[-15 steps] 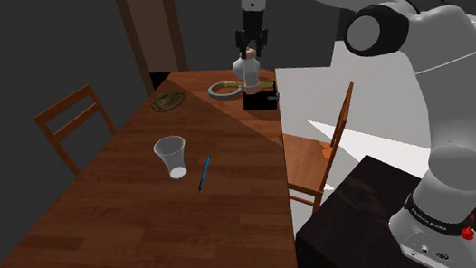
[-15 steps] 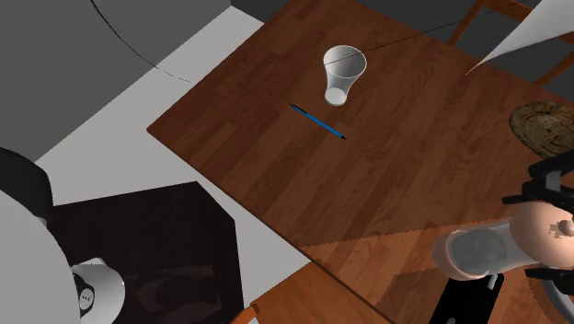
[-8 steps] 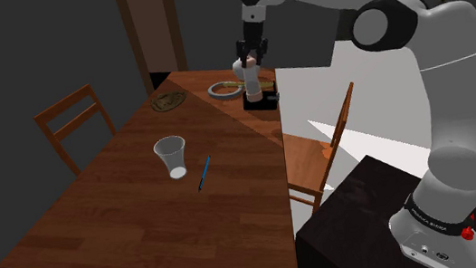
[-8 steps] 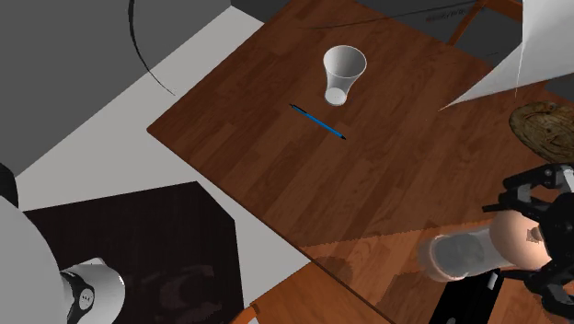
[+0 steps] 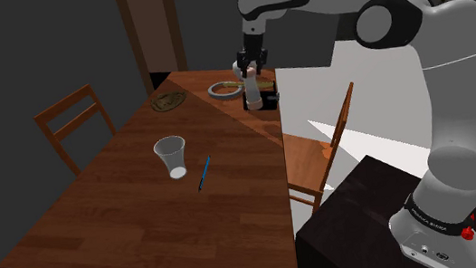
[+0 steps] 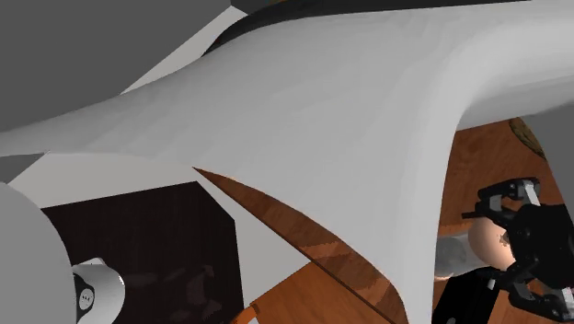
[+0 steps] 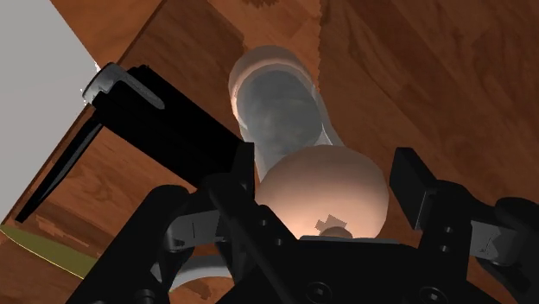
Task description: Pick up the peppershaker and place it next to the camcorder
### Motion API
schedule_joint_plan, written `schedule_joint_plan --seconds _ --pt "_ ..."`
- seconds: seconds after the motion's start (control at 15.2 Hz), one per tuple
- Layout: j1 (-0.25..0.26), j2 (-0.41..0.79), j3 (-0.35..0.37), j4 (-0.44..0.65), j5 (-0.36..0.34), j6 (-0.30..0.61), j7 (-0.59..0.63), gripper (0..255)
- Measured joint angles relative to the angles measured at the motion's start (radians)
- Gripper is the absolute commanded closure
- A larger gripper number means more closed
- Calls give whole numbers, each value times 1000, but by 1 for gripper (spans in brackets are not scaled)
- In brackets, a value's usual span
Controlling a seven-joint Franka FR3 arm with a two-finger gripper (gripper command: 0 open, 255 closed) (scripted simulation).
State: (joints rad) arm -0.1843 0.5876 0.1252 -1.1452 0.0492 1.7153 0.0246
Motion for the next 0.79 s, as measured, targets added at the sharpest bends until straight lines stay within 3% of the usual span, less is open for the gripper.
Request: schedule_joint_plan --seconds 0.79 --pt "-3 3 -1 -140 2 142 -11 255"
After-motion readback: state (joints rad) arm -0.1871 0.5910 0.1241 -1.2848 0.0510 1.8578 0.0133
